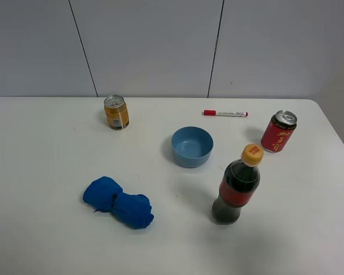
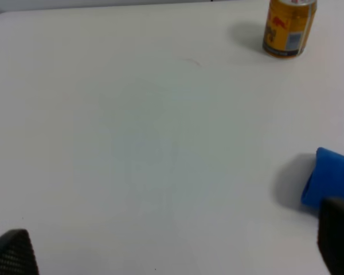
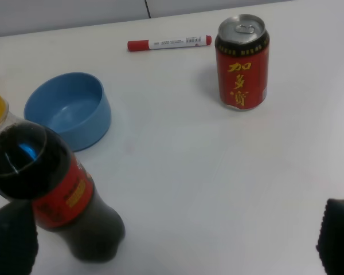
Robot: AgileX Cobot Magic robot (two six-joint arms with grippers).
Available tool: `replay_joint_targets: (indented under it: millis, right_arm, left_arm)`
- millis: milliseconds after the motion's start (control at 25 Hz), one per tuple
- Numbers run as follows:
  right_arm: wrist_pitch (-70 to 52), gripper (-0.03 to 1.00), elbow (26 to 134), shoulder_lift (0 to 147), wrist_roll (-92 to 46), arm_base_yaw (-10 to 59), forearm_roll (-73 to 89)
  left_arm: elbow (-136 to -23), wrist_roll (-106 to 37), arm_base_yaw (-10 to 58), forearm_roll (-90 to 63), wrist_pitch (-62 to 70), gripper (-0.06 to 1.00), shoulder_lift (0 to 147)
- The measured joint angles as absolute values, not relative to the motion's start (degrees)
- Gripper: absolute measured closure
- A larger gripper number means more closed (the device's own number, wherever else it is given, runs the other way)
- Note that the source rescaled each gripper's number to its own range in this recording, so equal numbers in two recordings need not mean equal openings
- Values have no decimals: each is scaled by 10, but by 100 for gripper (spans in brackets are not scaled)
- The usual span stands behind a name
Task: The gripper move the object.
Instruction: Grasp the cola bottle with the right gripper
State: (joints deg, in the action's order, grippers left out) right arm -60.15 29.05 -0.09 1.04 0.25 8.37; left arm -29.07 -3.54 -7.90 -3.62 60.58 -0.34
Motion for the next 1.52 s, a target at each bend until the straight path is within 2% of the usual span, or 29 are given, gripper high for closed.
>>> replay_joint_targets:
  millis: [1520]
  right_arm:
    - [-604, -3, 291, -1, 10, 0, 49]
  left_arm:
    - [-291, -35, -79, -37, 606, -6, -3]
